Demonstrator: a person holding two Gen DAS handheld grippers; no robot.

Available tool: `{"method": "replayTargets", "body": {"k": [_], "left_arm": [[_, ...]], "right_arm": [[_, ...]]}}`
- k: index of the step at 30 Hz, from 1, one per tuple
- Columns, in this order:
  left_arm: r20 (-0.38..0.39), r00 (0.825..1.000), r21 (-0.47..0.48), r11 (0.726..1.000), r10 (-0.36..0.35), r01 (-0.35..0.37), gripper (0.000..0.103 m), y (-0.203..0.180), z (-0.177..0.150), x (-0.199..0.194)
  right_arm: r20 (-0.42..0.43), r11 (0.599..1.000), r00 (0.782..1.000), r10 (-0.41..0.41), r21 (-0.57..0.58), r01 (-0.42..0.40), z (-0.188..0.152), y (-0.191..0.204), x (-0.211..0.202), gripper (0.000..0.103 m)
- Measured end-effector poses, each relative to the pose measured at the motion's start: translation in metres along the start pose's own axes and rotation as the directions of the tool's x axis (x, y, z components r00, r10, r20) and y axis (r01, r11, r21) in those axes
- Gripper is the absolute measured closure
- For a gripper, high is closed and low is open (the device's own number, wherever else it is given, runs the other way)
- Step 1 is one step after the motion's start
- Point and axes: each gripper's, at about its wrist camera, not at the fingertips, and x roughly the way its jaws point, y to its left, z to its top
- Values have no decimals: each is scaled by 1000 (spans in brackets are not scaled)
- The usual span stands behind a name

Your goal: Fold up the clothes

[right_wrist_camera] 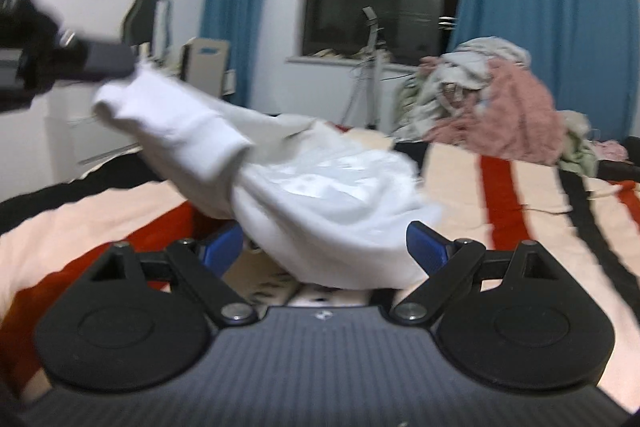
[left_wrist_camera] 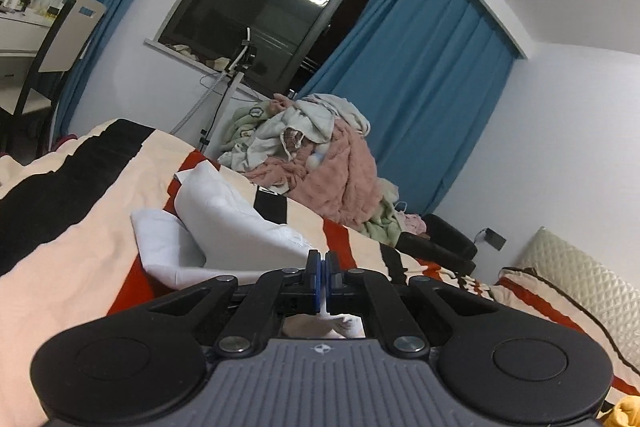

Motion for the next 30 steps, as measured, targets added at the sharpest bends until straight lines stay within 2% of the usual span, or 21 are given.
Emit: {"method": "replayTargets", "body": {"k": [4, 10, 15, 20, 24, 27, 30], "left_arm": [[-12, 999, 19, 999, 33, -32, 103, 1, -3, 12], [-68, 992, -25, 994, 104, -106, 103, 18, -10, 39], [-101, 976, -9, 981, 191, -193, 103, 27, -13, 55], [-137, 945, 17, 955, 296, -297, 103, 37, -14, 68], [-190, 917, 4, 934, 352, -358, 103, 48, -18, 75], [-230, 910, 12, 936, 344, -351, 103, 51, -22, 79], [-276, 923, 70, 964, 267, -258, 93, 37, -29, 79]], "right_arm": [[-19, 998, 998, -61, -12, 61, -8, 8, 20, 13], [-75, 976, 992, -101, 185, 113, -18, -28, 28, 13], [-100, 965, 990, -102, 234, 123, -22, -36, 32, 13], [-132, 963, 984, -123, 224, 150, -23, -38, 32, 13], [-168, 945, 980, -110, 287, 156, -26, -48, 34, 13], [-174, 922, 981, -81, 361, 140, -28, -57, 34, 13], [-178, 893, 983, -51, 433, 125, -31, -67, 35, 13]]}}
